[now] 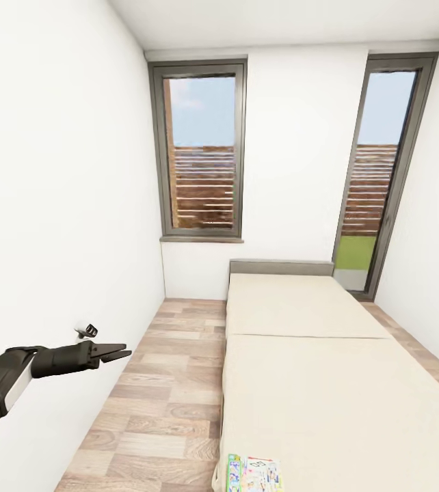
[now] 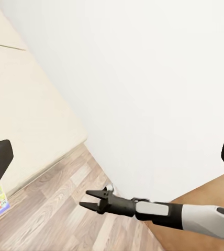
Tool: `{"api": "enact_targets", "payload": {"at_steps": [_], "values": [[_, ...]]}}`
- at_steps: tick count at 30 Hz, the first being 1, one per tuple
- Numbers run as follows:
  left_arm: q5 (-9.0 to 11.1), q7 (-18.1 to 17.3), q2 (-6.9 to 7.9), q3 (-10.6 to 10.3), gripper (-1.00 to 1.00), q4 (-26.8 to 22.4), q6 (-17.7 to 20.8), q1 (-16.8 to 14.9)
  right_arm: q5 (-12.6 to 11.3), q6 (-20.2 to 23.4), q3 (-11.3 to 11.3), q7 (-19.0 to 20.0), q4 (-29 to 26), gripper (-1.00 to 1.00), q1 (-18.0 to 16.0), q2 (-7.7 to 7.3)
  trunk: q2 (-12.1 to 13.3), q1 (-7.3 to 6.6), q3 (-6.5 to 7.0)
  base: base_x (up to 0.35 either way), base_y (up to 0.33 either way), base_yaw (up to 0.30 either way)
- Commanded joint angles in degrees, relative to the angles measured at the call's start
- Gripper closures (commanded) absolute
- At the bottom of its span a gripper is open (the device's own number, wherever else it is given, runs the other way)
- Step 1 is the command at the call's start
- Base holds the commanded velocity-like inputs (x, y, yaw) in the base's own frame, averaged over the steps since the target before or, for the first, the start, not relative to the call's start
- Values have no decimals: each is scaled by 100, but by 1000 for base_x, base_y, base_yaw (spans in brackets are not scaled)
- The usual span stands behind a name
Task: Put all the toys in the child's room - the three board games (two on the bed and one on the table), the two jigsaw puzzles on the table, and the tennis ball on the table - inside the toy box on the table in the child's room.
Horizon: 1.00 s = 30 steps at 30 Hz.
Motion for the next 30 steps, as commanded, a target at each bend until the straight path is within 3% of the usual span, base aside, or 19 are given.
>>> {"api": "enact_targets", "payload": {"at_steps": [1,7,15,30], "values": [[24,-16,6,-23,-100,2,61,-7,-44,30,-17,-56,4,-100,-5,19,-50,24,-28,0,0,0],[47,-16,3,-3,-100,-2,92,-8,-57,-31,-11,-383,9,-100,-5,112,-290,156,-136,0,0,0],[75,-16,2,17,-100,-46,394,-24,-115,70,-16,-472,7,-100,-40,148,-611,332,-280,0,0,0],[40,-16,-51,18,-100,-88,533,-84,-101,1014,-14,-532,5,-100,-531,175,-1213,661,-549,0,0,0]]}}
